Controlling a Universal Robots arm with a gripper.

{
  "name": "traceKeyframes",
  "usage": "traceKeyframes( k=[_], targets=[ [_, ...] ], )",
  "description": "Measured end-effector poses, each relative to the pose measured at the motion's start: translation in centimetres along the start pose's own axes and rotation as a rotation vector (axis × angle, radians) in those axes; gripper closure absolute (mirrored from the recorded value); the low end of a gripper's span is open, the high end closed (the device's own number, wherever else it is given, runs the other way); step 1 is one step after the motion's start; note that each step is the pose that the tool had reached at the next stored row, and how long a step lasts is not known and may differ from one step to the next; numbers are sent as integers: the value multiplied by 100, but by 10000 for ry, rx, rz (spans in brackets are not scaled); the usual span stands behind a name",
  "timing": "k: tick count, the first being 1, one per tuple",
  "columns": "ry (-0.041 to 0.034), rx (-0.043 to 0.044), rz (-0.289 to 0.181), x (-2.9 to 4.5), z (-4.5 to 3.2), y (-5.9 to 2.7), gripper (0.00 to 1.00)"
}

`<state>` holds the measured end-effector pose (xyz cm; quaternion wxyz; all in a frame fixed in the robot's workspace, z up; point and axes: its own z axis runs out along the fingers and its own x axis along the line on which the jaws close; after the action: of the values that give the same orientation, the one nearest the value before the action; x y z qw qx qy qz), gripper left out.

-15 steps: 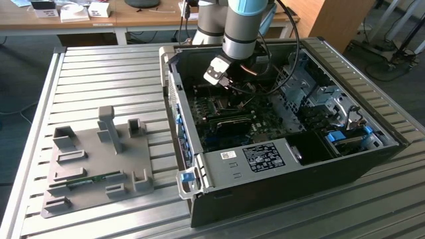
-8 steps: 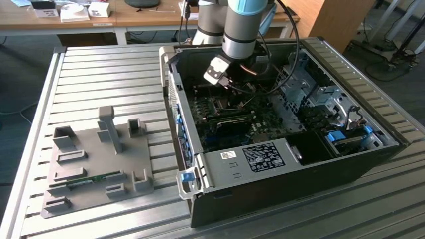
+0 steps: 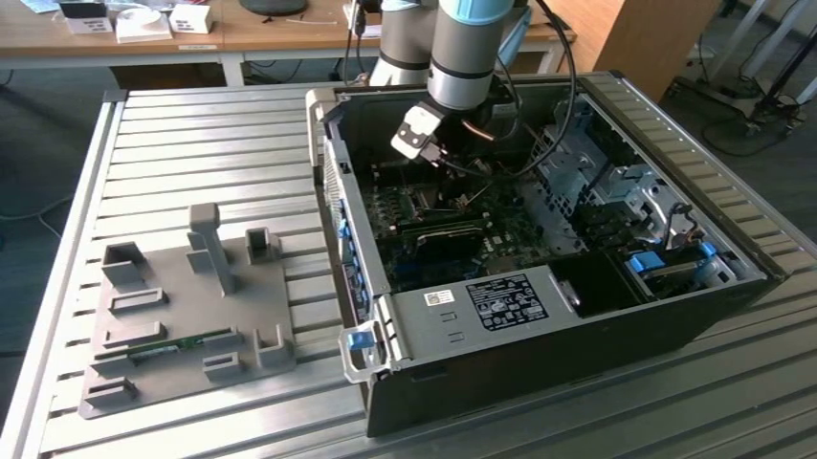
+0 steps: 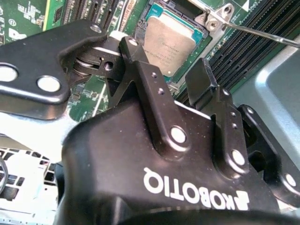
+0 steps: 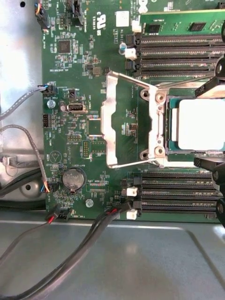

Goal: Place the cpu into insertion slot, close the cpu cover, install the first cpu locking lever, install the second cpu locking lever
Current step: 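Place the cpu into insertion slot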

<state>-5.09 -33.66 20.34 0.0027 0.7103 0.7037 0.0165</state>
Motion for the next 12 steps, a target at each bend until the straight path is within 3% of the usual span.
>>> traceKeyframes(
  k=[1,3,12],
  targets=[
    [1,0,0,0,0,0,40],
    [-130,-1,-3,0,-7,0,40],
    [-128,-1,-3,0,-7,0,40]
  ],
)
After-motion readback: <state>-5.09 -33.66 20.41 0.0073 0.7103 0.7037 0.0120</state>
